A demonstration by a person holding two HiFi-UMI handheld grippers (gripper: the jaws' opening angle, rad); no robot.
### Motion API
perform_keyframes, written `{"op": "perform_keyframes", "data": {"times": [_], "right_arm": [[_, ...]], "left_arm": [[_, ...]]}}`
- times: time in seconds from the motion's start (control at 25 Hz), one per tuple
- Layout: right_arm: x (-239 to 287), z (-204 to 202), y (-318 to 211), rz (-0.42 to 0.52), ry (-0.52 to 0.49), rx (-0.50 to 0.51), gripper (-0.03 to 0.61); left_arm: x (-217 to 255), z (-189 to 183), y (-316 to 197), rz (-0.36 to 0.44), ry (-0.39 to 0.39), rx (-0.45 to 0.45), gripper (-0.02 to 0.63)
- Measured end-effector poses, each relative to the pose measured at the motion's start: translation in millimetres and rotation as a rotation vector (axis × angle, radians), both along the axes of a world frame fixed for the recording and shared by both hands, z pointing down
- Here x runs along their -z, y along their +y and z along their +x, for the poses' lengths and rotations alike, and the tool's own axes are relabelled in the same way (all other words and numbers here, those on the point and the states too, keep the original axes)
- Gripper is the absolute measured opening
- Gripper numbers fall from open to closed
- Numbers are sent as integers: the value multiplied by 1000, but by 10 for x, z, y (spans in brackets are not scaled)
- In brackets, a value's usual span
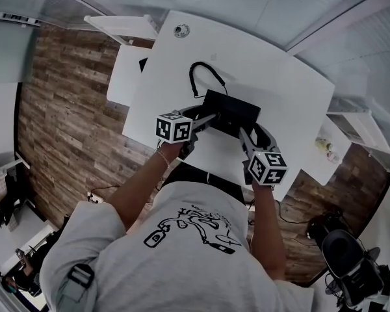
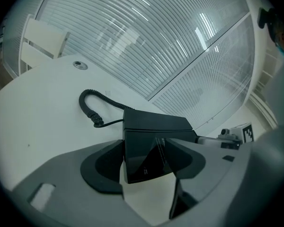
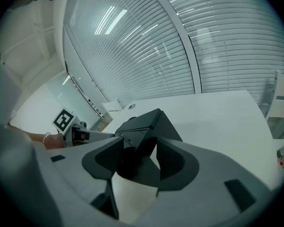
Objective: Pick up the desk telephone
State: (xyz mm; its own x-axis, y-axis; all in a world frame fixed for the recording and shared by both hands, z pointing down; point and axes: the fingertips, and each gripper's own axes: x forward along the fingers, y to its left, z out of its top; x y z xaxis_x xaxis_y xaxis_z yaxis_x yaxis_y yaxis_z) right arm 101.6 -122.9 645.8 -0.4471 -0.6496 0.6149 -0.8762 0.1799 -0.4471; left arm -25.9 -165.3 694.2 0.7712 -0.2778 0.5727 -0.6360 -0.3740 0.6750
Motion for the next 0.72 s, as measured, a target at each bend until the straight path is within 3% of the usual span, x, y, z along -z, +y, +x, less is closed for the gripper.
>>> {"op": "perform_keyframes", "data": {"times": [0.72], "right_arm": [[1073,60,35,136,-26,-4,209]], "left_arm": [[1147,33,31,129,-9,40,273]]}}
